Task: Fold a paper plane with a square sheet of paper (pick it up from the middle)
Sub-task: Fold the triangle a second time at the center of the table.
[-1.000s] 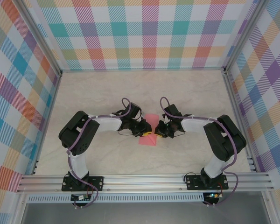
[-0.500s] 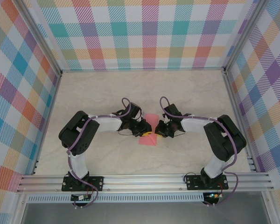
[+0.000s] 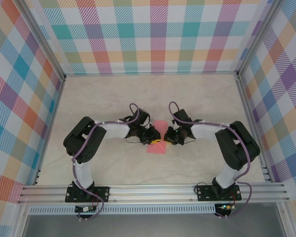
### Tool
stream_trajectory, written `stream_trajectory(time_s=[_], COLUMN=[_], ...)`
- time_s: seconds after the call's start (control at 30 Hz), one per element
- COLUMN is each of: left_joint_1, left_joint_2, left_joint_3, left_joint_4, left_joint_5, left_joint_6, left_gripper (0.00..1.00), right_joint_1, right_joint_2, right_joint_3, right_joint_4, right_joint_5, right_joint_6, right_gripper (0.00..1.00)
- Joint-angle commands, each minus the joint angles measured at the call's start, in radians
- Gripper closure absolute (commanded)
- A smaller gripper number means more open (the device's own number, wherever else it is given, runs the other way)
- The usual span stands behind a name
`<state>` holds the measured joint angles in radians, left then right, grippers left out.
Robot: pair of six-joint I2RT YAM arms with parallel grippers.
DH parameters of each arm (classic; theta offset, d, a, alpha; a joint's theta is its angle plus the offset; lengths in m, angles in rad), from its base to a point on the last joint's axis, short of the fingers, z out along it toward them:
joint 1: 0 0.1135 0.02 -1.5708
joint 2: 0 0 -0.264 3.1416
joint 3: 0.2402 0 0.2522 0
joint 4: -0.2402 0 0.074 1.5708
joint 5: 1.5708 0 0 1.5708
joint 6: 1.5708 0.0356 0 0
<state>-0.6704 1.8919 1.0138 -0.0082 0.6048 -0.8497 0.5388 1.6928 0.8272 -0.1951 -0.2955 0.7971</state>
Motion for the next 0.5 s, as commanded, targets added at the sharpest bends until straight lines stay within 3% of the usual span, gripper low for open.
stream_trajectory(time_s=[0.0,0.47], left_joint_1=[-0.008,-0.008], left_joint_2=[0.015,0.018], left_joint_3=[0.023,0.018], left_joint_4=[-0.041,-0.081], left_joint_5=[-0.003,-0.032], left_joint_6=[0.019,0.033], left_gripper=[0.82,0.82], right_joint_1=[0.003,0.003], right_joint_2=[0.021,0.037], right_joint_3=[0.029,0.030], right_joint_4=[-0.012,-0.012], right_joint_5=[0.005,-0.008], right_joint_6=[-0.019,-0.022], right_gripper=[0.88,0.86])
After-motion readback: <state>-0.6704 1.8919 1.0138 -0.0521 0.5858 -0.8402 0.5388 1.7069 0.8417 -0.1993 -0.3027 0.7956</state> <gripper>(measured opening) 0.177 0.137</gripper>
